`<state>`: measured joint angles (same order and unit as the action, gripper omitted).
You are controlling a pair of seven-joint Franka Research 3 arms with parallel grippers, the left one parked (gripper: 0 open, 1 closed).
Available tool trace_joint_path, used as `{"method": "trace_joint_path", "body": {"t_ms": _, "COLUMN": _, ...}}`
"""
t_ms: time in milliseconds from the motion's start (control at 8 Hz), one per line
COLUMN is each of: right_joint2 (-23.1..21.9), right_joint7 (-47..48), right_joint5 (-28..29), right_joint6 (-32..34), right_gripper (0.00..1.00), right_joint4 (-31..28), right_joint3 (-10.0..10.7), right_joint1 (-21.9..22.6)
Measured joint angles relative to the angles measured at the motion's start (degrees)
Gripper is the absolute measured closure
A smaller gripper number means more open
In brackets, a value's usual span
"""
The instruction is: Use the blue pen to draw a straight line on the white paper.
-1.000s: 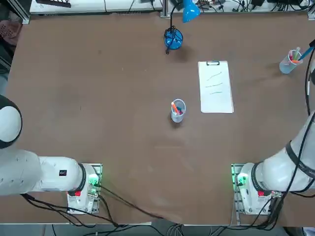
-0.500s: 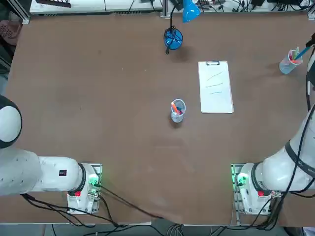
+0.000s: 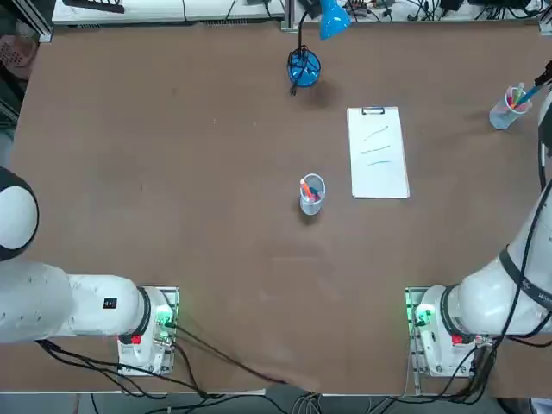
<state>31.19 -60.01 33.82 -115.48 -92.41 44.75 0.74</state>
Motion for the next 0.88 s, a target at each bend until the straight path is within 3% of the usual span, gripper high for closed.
{"method": "trace_joint_path", "body": {"t_ms": 875, "right_joint2": 2.4, "right_joint7": -0.1, "right_joint5": 0.51, "right_joint6": 0.04, "right_gripper": 0.79, "right_joint4": 0.04, "right_joint3": -0.87, "right_joint1": 0.09}}
